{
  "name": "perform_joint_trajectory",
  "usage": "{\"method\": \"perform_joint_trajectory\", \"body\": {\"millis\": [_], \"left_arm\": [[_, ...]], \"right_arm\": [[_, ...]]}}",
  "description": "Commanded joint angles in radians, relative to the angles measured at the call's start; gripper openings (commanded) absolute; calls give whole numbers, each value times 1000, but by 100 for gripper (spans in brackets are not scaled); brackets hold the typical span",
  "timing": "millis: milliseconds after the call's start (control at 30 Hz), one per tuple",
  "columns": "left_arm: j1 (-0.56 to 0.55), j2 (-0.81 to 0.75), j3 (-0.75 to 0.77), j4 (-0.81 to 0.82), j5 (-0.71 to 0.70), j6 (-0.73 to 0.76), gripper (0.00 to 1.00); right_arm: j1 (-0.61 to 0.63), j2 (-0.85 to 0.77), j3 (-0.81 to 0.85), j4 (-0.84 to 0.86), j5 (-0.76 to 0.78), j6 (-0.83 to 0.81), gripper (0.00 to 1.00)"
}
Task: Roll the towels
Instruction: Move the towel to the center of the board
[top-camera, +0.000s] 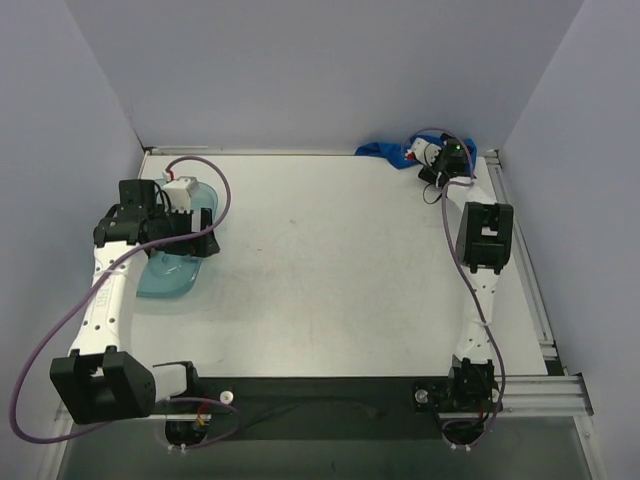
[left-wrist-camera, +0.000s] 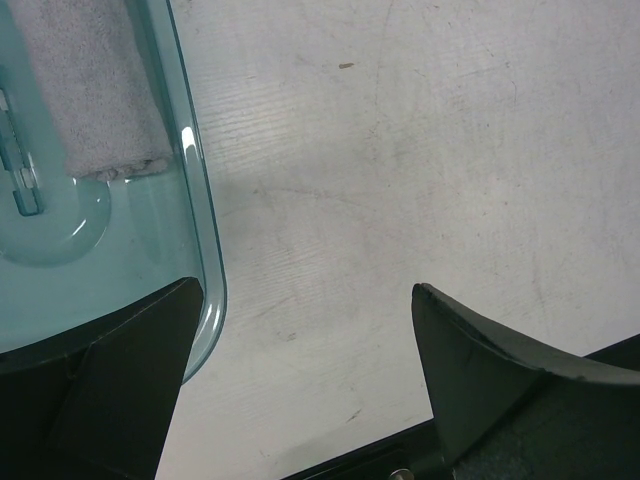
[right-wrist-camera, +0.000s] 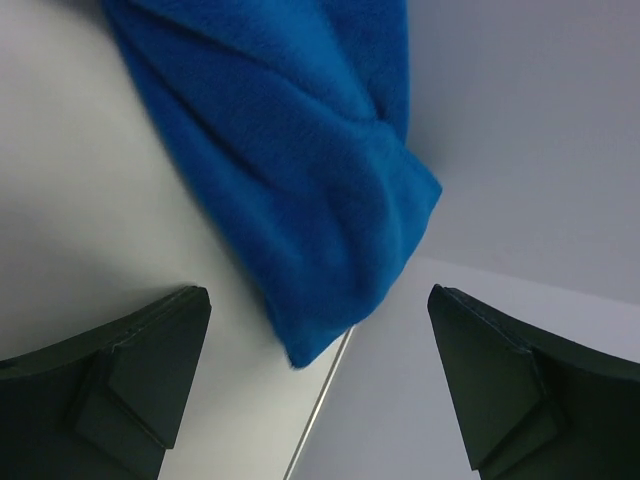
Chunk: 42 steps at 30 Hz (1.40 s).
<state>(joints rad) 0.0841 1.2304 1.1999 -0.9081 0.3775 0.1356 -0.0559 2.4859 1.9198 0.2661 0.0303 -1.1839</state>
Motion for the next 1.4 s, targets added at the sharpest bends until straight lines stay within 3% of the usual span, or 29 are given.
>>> {"method": "perform_joint_trajectory", "body": {"millis": [0, 100, 267, 367, 400, 500, 600, 733, 867, 967, 1100, 1367], "left_arm": [[-4, 18, 46, 52, 3, -24, 97], [-3, 38, 56, 55, 15, -34, 97], [-3, 64, 69, 55, 29, -50, 97], [-3, 75, 78, 55, 18, -54, 97], [-3, 75, 79, 55, 15, -54, 97], [-3, 66, 86, 55, 5, -57, 97], [-1, 49, 92, 57, 4, -56, 97], [-3, 26, 98, 55, 30, -57, 97], [-3, 6, 102, 54, 57, -54, 97], [-4, -8, 104, 46, 76, -47, 97], [-4, -34, 112, 38, 116, -27, 97], [-7, -55, 118, 15, 184, -7, 97]], "right_arm": [[-33, 68, 86, 74, -96, -130, 100], [-50, 148, 175, 58, -130, -183, 99], [-68, 267, 301, 24, -173, -266, 85], [-73, 288, 315, 9, -193, -299, 63], [-70, 286, 312, -16, -188, -299, 38], [-67, 243, 248, -27, -182, -287, 0], [-58, 131, 151, -36, -194, -235, 0], [-26, -117, -109, -53, -228, -185, 0], [11, -298, -237, -195, -259, -129, 0], [50, -396, -297, -313, -196, -80, 0], [126, -530, -399, -531, -162, -2, 0], [348, -797, -783, -619, -194, 180, 0]]}}
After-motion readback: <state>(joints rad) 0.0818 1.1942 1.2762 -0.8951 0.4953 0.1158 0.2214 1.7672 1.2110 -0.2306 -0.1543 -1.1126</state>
